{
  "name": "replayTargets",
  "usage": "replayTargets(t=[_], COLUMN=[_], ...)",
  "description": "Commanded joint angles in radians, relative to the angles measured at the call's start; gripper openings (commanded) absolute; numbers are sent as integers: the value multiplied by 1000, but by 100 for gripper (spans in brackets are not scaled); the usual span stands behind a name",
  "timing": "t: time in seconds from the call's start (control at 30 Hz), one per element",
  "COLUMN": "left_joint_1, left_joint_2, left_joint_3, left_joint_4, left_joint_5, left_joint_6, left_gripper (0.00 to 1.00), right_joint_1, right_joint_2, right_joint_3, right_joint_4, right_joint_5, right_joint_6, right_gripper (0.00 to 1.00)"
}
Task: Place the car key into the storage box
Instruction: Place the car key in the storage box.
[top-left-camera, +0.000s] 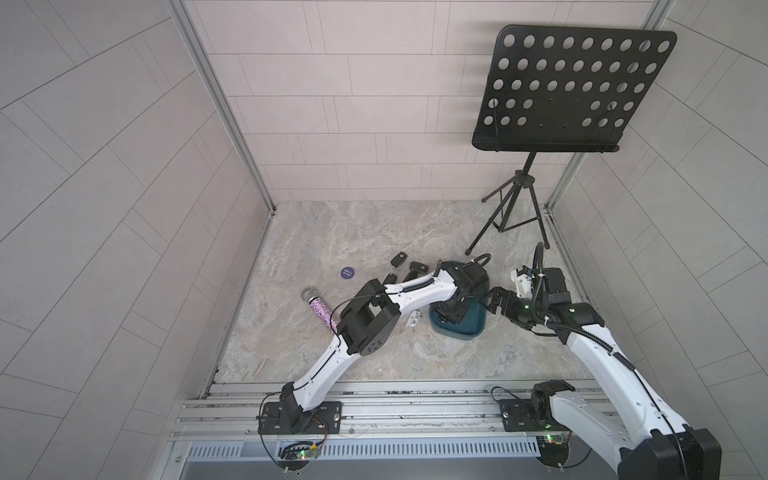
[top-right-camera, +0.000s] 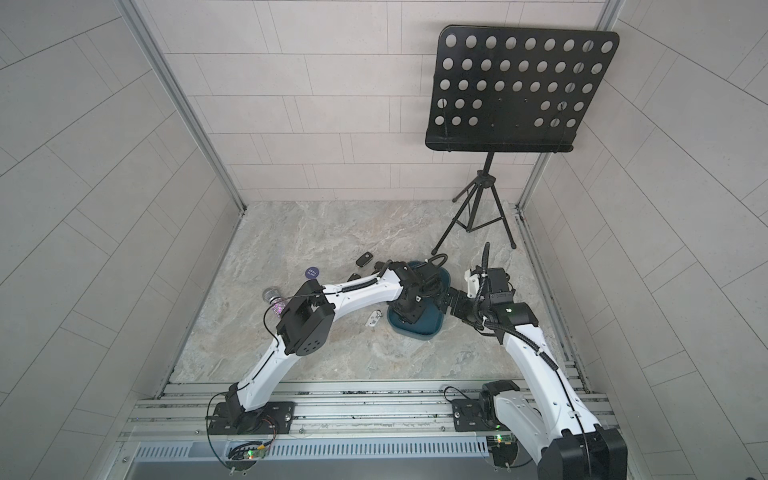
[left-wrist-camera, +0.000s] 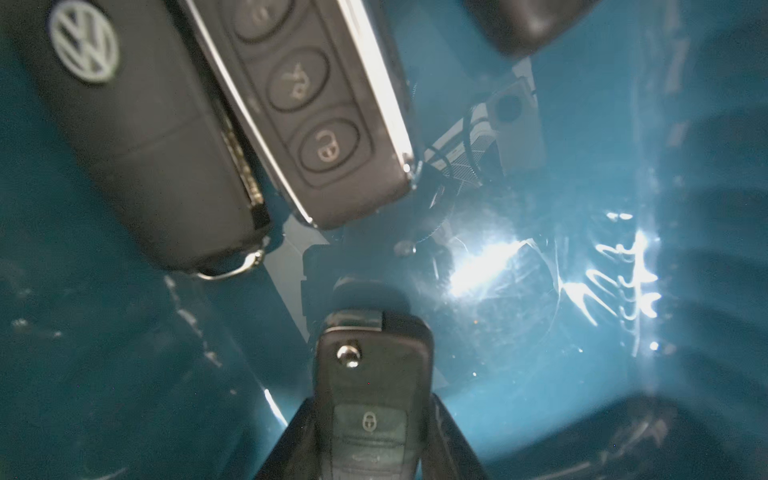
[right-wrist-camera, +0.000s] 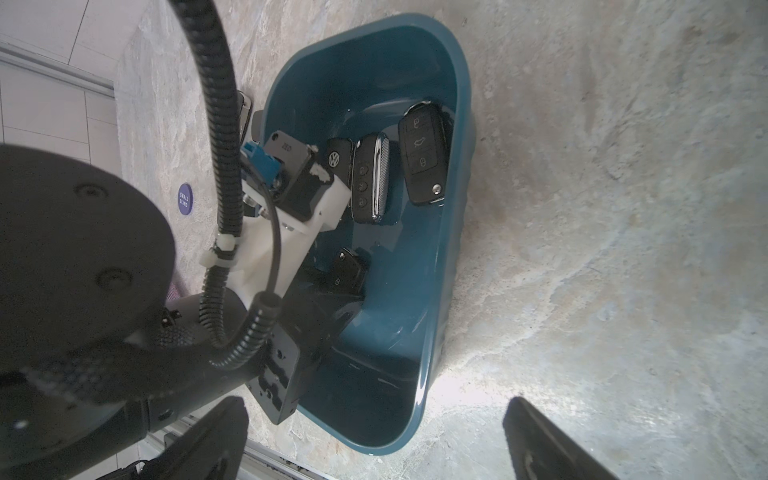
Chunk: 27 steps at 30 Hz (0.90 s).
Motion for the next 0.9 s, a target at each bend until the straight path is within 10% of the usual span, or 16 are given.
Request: replayTargets(t=[0.0,0.87], left_joint_1=[-2,77], left_joint_2=[-2,-454], left_joint_3=[26,-168], left_joint_4=[-37,7], left_joint_5=[-26,-80], left_joint_6=[-14,-23], left_gripper=[36,61], right_joint_1=[-5,-4], right_joint_2=[-8,11], right_joint_3=[-1,25], right_joint_4=[-9,93], right_joint_5=[-2,-68], right_joint_6=[7,43], right_gripper=[100,100])
